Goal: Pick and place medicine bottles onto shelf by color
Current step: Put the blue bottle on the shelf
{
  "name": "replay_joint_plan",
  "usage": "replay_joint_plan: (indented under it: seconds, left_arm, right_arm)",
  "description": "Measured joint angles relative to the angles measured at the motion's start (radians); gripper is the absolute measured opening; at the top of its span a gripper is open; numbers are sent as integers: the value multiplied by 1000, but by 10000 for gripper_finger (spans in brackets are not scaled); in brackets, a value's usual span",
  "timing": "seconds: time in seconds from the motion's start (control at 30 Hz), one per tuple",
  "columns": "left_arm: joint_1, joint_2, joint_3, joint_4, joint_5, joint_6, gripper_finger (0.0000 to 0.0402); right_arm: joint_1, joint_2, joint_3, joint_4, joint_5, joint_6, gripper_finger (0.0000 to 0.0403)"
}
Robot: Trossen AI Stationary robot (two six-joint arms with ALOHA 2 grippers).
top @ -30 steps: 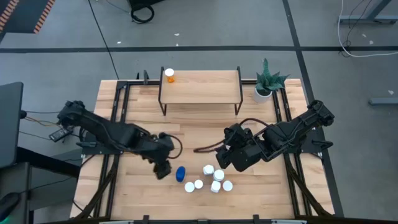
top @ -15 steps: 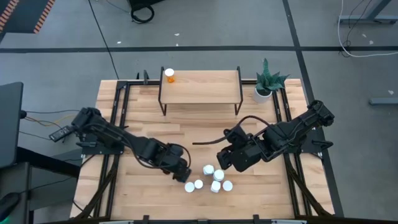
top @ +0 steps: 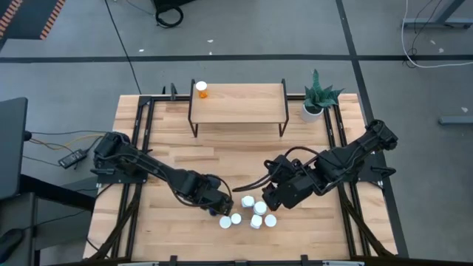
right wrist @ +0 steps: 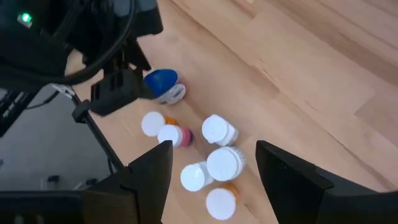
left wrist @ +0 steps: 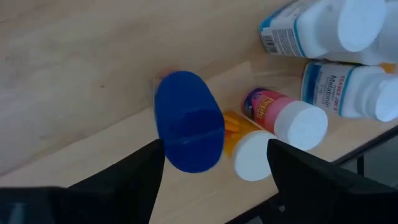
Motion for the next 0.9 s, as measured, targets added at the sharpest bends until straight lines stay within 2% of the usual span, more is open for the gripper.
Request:
replay_joint_plan:
  seconds: [0.2,0.43,0.9]
  left_arm:
    - [0,30,1,-58,-8,11,291]
    - [0,74,0,-36,-1,27,291]
    - [18,80,0,-37,0,78,291]
  right_arm:
    - [-1,0,0,0,1,-6,239]
    - [0,0,0,0,2,-4,239]
    - [-1,0,0,0,4,-25,239]
